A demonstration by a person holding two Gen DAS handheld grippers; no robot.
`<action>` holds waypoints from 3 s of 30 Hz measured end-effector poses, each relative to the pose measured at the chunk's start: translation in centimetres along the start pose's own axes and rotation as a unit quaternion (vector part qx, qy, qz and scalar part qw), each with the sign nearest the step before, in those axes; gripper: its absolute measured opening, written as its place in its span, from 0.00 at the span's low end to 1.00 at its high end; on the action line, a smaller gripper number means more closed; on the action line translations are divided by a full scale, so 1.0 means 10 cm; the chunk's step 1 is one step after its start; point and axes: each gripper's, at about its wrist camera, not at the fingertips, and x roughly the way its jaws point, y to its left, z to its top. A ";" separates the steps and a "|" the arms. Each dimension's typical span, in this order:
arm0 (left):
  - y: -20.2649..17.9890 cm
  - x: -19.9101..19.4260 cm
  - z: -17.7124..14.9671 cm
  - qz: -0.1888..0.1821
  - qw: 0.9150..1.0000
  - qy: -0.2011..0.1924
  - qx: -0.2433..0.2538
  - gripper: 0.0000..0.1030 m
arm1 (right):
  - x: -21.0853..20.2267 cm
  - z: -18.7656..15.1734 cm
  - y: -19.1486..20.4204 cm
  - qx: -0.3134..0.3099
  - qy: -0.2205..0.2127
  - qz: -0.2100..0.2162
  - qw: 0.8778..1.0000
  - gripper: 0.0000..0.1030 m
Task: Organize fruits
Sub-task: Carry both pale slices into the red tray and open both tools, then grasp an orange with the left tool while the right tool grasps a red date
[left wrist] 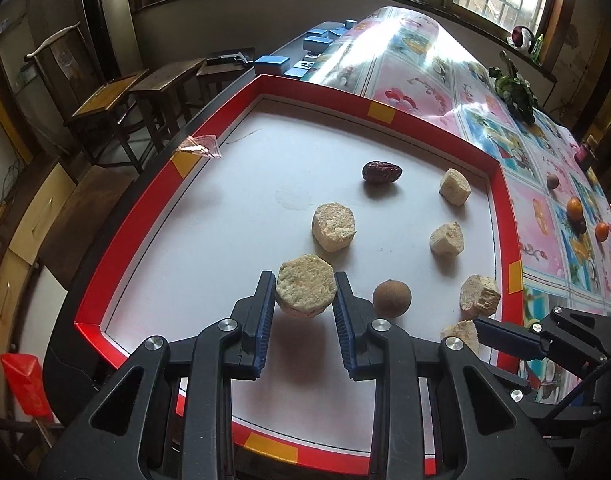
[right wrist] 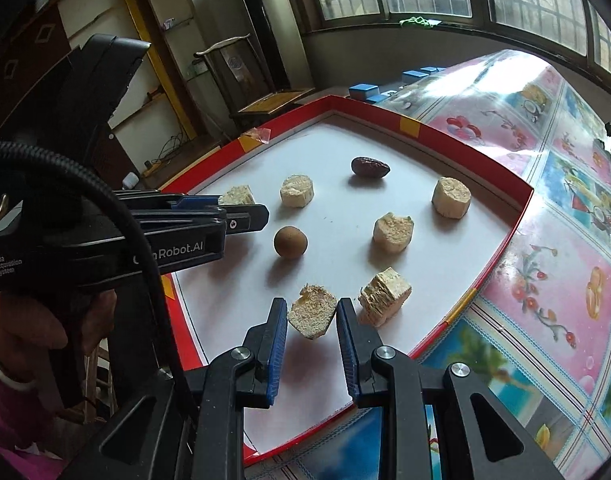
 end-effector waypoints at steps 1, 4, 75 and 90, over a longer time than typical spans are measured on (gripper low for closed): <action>0.00 0.01 0.00 0.003 1.000 0.001 0.000 0.27 | 0.01 0.00 -0.01 0.000 0.001 -0.003 1.000 0.23; -0.02 0.05 0.00 0.010 1.000 0.006 0.000 0.27 | 0.06 -0.01 -0.02 -0.005 0.005 -0.009 1.000 0.23; -3.18 0.40 0.62 -0.156 0.970 0.041 0.180 0.55 | -1.46 -0.78 -2.63 0.185 -0.056 -0.219 0.957 0.27; -3.71 0.81 0.74 -0.168 0.957 0.056 0.231 0.55 | -1.76 -1.02 -2.77 0.220 -0.082 -0.208 0.950 0.27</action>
